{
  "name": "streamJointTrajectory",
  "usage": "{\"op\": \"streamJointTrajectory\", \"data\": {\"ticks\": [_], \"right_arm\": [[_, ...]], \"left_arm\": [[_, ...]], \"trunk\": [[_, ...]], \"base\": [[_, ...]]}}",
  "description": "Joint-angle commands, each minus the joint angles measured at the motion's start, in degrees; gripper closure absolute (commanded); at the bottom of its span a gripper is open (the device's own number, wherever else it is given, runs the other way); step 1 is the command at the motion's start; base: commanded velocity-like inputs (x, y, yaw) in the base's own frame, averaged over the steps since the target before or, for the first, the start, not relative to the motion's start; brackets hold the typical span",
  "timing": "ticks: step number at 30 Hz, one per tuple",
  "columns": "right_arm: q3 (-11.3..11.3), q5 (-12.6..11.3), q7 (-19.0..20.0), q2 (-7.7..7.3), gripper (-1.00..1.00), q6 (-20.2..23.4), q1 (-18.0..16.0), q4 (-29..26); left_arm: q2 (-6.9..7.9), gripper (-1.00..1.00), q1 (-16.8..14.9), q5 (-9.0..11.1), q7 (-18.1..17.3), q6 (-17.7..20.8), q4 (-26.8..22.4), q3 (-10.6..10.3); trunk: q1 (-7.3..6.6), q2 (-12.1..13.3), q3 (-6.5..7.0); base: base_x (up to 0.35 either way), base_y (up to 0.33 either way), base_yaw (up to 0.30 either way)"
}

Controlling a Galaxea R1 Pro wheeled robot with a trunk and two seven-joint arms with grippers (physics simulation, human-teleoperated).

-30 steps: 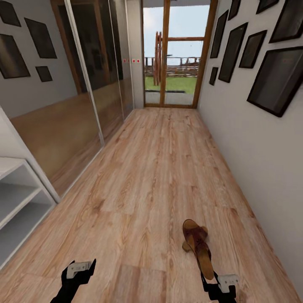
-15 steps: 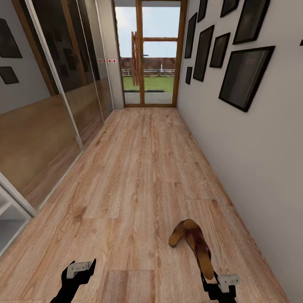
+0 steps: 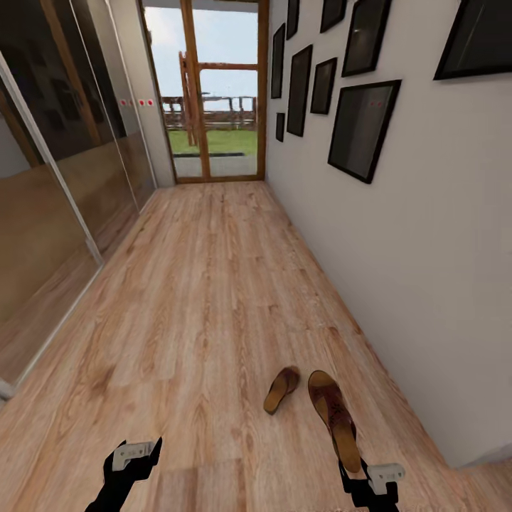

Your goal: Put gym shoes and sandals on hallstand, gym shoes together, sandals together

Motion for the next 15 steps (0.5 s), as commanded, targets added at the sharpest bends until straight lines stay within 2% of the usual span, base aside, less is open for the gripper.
{"op": "streamJointTrajectory", "data": {"ticks": [1,8,15], "right_arm": [[-0.47,0.06,0.44,0.02,1.0,-0.15,-0.06,0.05],[-0.47,0.06,0.44,0.02,1.0,-0.15,-0.02,0.05],[-0.47,0.06,0.44,0.02,1.0,-0.16,-0.02,0.05]], "left_arm": [[-0.02,-1.0,-0.02,0.33,-0.56,-0.07,0.04,0.27],[-0.02,-1.0,-0.02,0.35,-0.56,-0.06,0.04,0.27],[-0.02,-1.0,-0.02,0.33,-0.56,-0.1,0.04,0.27]], "trunk": [[-0.01,-0.02,-0.04],[-0.01,-0.02,-0.04],[-0.01,-0.02,-0.04]], "base": [[0.044,0.191,-0.3],[0.085,0.271,-0.3],[0.157,0.282,-0.3]]}}
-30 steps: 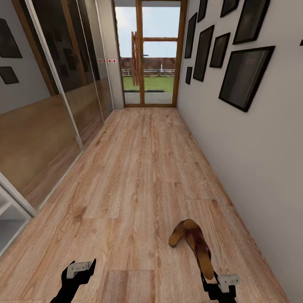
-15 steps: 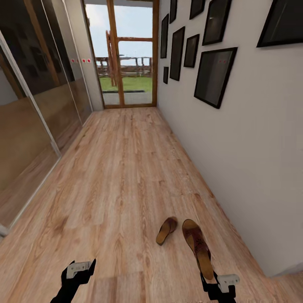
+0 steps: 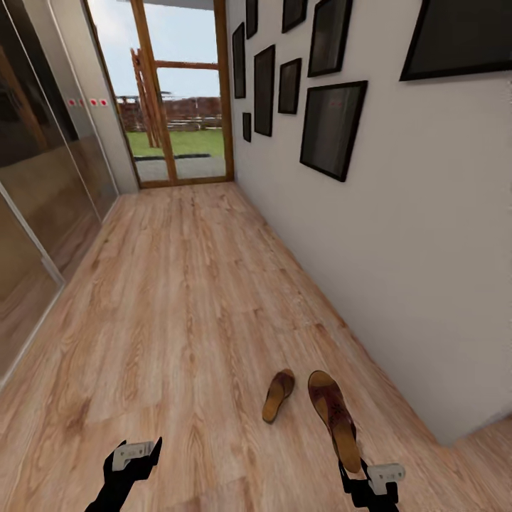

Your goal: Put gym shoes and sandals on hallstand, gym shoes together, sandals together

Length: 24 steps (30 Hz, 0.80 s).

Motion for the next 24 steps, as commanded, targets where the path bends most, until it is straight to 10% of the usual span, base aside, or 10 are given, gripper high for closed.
{"op": "streamJointTrajectory", "data": {"ticks": [1,24], "right_arm": [[-0.47,0.06,0.44,0.02,1.0,-0.15,-0.04,0.05],[-0.47,0.06,0.41,0.02,1.0,-0.15,-0.05,0.05]], "left_arm": [[-0.02,-1.0,-0.02,0.32,-0.55,-0.05,0.05,0.26],[-0.02,-1.0,-0.02,0.31,-0.55,-0.05,0.05,0.26]], "trunk": [[0.01,-0.02,-0.04],[0.01,-0.02,-0.04]], "base": [[0.173,0.24,-0.3],[0.028,0.036,-0.3]]}}
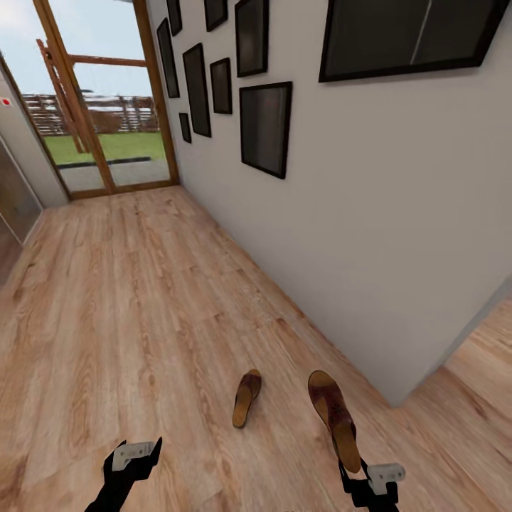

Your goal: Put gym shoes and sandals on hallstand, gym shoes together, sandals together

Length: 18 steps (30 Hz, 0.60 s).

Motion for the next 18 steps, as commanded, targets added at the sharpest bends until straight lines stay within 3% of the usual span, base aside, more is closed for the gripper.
{"op": "streamJointTrajectory", "data": {"ticks": [1,9,18], "right_arm": [[-0.48,0.06,0.44,0.02,1.0,-0.12,-0.07,0.05],[-0.53,0.0,0.39,0.1,1.0,-0.13,-0.06,0.01],[-0.57,-0.03,0.41,0.17,1.0,-0.13,-0.05,-0.17]], "left_arm": [[-0.02,-1.0,-0.02,0.34,-0.56,-0.05,0.03,0.3],[-0.02,-1.0,-0.02,0.38,-0.56,-0.04,0.03,0.3],[-0.02,-1.0,-0.02,0.36,-0.56,-0.04,0.03,0.28]], "trunk": [[-0.01,-0.02,-0.04],[-0.01,-0.02,-0.04],[-0.01,-0.02,-0.04]], "base": [[0.0,0.0,-0.3],[0.029,0.003,-0.3],[0.209,0.173,-0.253]]}}
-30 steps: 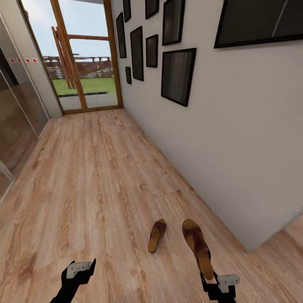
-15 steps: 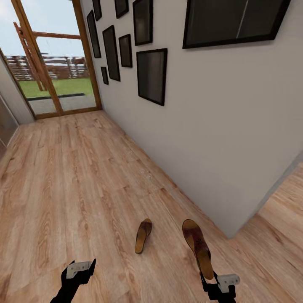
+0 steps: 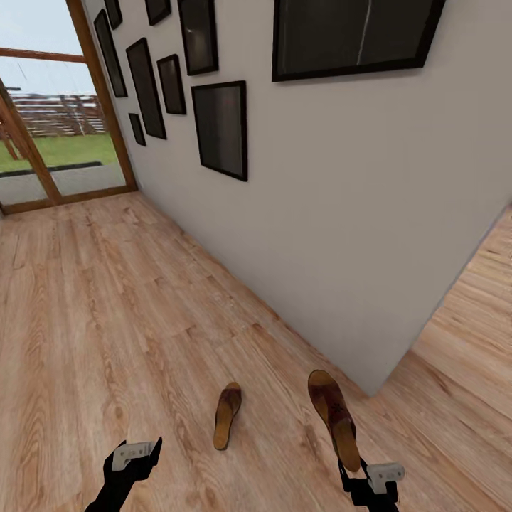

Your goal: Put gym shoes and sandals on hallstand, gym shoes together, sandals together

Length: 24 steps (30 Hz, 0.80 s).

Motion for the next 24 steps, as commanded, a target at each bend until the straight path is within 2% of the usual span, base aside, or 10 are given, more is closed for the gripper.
{"op": "streamJointTrajectory", "data": {"ticks": [1,8,24], "right_arm": [[-0.47,0.05,0.45,0.01,1.0,-0.14,-0.03,0.03],[-0.47,0.12,0.55,-0.11,1.0,-0.14,-0.05,0.01],[-0.39,0.14,0.6,0.26,1.0,-0.14,-0.04,0.15]], "left_arm": [[-0.02,-1.0,-0.03,0.34,-0.56,-0.07,0.06,0.26],[-0.02,-1.0,-0.03,0.34,-0.56,-0.07,0.06,0.32],[-0.02,-1.0,-0.03,0.17,-0.56,-0.07,0.06,0.35]], "trunk": [[0.01,-0.02,-0.04],[0.01,-0.02,-0.04],[0.01,-0.02,-0.04]], "base": [[0.233,0.203,-0.095],[0.142,0.115,-0.022],[0.007,0.006,-0.013]]}}
